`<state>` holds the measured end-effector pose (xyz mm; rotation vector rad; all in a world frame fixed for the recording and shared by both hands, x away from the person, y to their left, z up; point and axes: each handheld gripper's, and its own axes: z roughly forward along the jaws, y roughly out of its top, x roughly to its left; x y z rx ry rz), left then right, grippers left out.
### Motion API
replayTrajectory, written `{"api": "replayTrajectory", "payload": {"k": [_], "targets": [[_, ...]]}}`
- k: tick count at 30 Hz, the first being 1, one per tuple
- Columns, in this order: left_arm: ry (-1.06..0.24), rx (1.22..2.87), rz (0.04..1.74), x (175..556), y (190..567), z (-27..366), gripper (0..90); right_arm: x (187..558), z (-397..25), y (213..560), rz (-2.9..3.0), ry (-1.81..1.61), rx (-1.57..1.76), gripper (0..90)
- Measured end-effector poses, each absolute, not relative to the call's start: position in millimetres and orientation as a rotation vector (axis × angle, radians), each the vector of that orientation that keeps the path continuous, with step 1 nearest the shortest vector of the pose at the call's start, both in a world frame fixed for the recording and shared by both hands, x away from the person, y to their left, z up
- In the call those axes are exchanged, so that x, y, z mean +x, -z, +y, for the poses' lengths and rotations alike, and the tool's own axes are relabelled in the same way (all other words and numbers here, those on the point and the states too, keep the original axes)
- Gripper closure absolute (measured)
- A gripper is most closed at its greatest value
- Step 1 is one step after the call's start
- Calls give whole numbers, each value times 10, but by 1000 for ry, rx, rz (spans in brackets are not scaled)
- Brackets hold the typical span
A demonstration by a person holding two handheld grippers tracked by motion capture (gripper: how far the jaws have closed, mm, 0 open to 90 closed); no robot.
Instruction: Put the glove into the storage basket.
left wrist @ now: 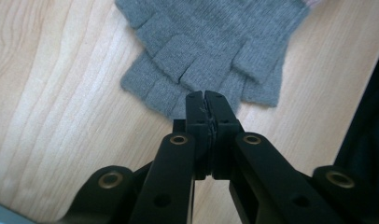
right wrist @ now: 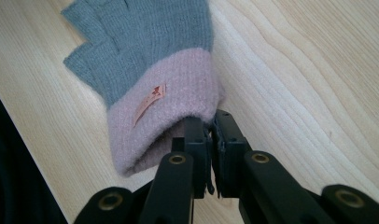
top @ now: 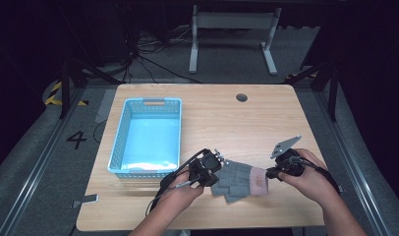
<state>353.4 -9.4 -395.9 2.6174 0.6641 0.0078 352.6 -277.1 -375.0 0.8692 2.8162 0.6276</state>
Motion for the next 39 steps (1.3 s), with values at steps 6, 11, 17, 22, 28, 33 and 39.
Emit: {"api": "replayTrajectory", "payload": {"k": [6, 11, 17, 22, 28, 33, 39], "targets": [[2, 2607, 648, 3548, 3962, -108, 835, 3544, -2793, 3796, 2817, -621, 884, 861], [6, 2607, 650, 3559, 3950, -92, 826, 3573, -2817, 3847, 2822, -613, 893, 857], [24, 2607, 648, 3566, 3979, -104, 803, 3634, -2846, 3944, 2816, -607, 915, 845], [55, 2617, 663, 3594, 4058, -120, 765, 3686, -2863, 4036, 2813, -586, 933, 827], [66, 2622, 685, 3631, 4185, -166, 699, 3694, -2888, 4041, 2810, -596, 936, 790], [77, 2628, 691, 3661, 4290, -213, 653, 3696, -2897, 4042, 2810, -599, 935, 785], [93, 2630, 702, 3671, 4305, -229, 643, 3690, -2890, 4049, 2810, -591, 933, 789]]}}
